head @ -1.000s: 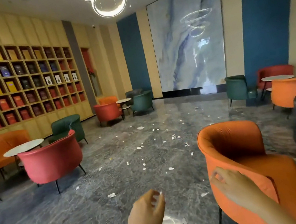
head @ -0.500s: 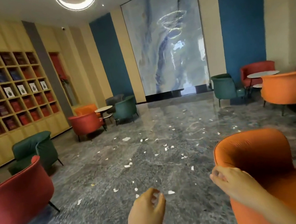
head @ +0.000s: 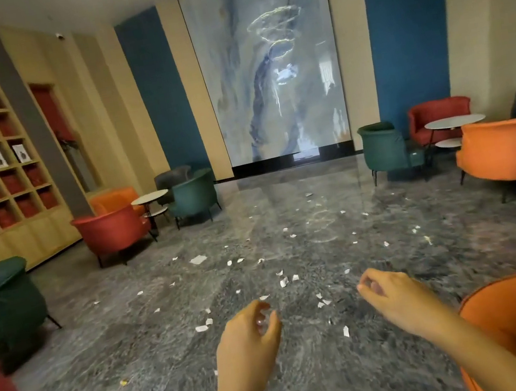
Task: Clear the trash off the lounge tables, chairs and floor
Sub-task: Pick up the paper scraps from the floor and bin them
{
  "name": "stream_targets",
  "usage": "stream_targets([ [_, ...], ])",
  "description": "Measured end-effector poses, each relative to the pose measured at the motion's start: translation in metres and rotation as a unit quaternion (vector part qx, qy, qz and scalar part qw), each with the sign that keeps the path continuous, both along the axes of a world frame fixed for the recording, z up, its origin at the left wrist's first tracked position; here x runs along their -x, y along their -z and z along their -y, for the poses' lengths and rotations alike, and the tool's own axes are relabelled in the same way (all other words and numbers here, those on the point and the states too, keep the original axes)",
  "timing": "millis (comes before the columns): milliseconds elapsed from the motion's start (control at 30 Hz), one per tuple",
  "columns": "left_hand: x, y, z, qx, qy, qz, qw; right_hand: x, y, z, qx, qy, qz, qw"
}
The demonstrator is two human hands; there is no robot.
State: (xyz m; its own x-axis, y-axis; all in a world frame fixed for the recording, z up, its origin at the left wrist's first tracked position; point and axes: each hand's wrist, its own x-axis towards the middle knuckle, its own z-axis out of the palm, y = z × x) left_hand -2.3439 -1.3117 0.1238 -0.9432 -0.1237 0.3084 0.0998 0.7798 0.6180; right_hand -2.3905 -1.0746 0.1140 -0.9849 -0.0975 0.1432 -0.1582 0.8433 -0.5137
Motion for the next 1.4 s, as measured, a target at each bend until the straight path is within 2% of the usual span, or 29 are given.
stream_targets([
  [167,0.168,0.016,0.02,0.004,0.034,0.006,0.999,0.156,0.017,0.018,-0.024,0.028,0.002,0.999],
  [500,0.495,-0.003,0.019,-0.012,0.092,0.006,0.996,0.448,0.0,0.019,0.008,0.088,0.021,0.996],
  [767,0.749,0.038,-0.03,-0.007,0.117,0.014,0.993,0.694,0.045,-0.029,0.032,0.105,0.01,0.994],
  [1100,1.063,0.031,-0.096,-0.027,0.109,0.013,0.994,1.006,0.029,-0.111,0.051,0.125,0.016,0.991],
  [1400,1.341,0.098,-0.159,-0.058,0.127,0.027,0.99,1.274,0.095,-0.187,0.048,0.097,0.021,0.994],
])
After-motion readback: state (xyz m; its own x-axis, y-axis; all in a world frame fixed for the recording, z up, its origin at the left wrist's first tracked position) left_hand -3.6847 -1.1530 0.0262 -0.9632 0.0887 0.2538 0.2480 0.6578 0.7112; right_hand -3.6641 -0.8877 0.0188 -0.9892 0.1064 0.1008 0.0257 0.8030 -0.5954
